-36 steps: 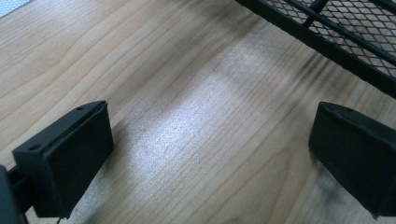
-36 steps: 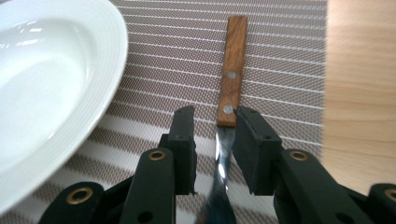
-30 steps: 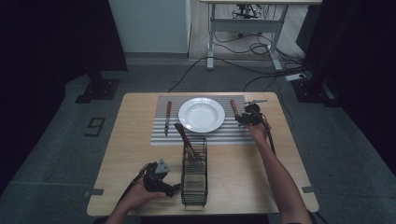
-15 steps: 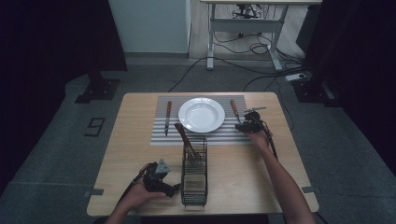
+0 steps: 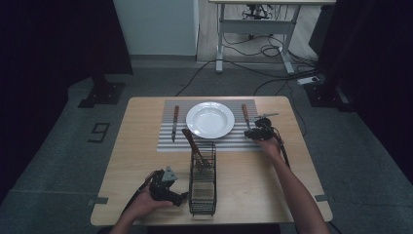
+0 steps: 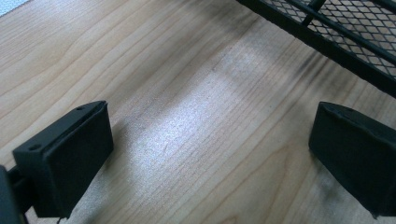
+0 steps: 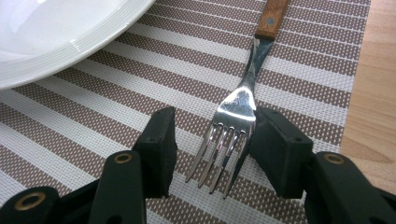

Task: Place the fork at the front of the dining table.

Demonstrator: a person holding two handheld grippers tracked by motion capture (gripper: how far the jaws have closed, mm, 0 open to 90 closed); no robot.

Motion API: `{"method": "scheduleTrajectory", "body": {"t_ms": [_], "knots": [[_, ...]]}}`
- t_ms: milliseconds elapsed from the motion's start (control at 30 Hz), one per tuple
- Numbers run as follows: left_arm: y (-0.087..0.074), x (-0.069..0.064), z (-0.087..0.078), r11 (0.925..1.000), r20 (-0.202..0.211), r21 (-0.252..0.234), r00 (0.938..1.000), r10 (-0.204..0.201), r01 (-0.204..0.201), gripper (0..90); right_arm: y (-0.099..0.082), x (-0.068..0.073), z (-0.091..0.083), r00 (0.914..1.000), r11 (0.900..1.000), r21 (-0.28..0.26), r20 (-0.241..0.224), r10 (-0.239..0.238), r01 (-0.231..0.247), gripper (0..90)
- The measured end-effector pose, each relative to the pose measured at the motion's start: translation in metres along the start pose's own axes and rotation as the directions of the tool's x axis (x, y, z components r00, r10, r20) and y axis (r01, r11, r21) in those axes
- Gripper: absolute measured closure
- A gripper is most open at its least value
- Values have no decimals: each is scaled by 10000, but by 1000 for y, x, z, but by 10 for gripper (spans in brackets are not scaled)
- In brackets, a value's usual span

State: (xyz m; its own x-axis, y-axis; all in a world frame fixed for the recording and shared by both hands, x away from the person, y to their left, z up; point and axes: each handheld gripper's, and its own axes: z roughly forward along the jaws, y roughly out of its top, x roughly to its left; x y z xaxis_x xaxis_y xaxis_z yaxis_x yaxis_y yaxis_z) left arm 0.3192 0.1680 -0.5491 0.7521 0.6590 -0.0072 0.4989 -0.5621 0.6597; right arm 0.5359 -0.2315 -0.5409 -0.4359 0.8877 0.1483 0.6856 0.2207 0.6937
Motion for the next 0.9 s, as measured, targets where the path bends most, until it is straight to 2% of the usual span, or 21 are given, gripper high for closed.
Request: {"method": "scheduleTrajectory", "body": {"t_ms": [267,433,567,667,800,900], "knots": [[0,0,0,10000,8,3,10000,12,-12,0,-2,-1,-2,9998,9999,-40,-148,154,-155,483],[-1,0,-1,10000,13,13,10000,21,-21,0,0,-3,-9,9993,9984,-411,11,378,-377,456],[-1,0,-1,10000,19,10,10000,19,-19,0,2,-2,-17,9989,9966,-691,-72,453,-456,423],[-1,0,-1,10000,15,18,10000,32,-32,0,2,3,-23,9995,9963,-805,-67,310,-315,412],[-1,0,-1,10000,33,18,10000,38,-38,0,3,9,-36,9992,9958,-912,-399,36,-73,402],[-1,0,-1,10000,36,20,10000,43,-43,0,-1,16,-49,9995,9913,-1299,-215,-216,186,400]]}}
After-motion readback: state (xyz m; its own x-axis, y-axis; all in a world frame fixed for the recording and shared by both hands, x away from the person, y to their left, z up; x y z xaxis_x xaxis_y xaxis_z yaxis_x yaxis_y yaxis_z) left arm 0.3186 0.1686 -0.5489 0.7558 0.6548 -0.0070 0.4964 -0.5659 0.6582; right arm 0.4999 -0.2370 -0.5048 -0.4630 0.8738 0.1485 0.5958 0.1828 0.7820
